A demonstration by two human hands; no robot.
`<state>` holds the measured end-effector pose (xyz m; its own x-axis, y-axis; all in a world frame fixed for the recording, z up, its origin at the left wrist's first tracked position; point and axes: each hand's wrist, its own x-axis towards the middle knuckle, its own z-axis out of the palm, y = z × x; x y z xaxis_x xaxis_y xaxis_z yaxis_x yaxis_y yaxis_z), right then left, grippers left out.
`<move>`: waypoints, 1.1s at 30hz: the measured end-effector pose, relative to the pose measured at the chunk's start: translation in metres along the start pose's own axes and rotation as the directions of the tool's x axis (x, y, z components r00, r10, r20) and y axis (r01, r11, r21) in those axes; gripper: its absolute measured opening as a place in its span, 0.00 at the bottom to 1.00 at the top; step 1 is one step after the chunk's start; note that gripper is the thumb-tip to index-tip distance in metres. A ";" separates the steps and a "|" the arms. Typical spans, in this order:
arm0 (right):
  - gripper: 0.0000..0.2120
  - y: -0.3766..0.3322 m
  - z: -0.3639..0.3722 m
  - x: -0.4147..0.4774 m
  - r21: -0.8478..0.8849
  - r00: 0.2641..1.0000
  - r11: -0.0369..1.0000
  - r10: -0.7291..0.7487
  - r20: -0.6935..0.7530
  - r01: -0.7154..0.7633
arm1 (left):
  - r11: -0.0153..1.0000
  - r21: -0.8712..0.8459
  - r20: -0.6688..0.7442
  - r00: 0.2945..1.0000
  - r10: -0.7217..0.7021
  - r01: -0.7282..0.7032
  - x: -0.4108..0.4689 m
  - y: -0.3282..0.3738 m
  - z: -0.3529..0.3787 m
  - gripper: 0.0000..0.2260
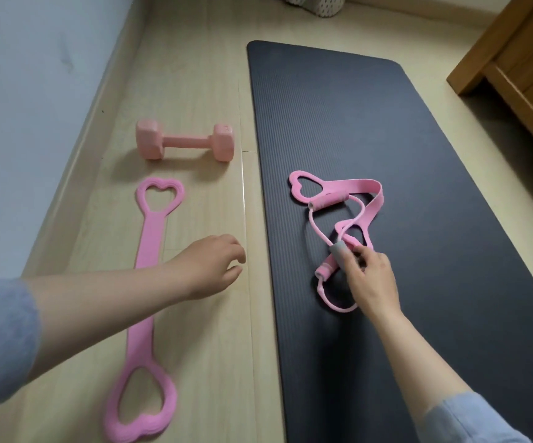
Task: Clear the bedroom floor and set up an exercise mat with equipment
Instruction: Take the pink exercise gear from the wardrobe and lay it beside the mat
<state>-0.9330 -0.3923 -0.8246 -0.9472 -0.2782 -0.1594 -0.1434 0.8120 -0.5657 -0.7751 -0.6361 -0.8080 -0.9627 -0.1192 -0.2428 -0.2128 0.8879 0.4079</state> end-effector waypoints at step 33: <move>0.13 -0.069 -0.088 0.003 -0.085 0.872 0.990 -0.142 -0.468 0.115 | 0.997 -0.063 -0.144 0.989 0.040 -0.050 0.000 0.044 -0.046 0.11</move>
<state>-0.9512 -0.4043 -0.7152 -0.9400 -0.1177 0.3201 -0.2755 0.8152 -0.5094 -0.7926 -0.6171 -0.7500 -0.9845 -0.1461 -0.0969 -0.1747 0.8629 0.4741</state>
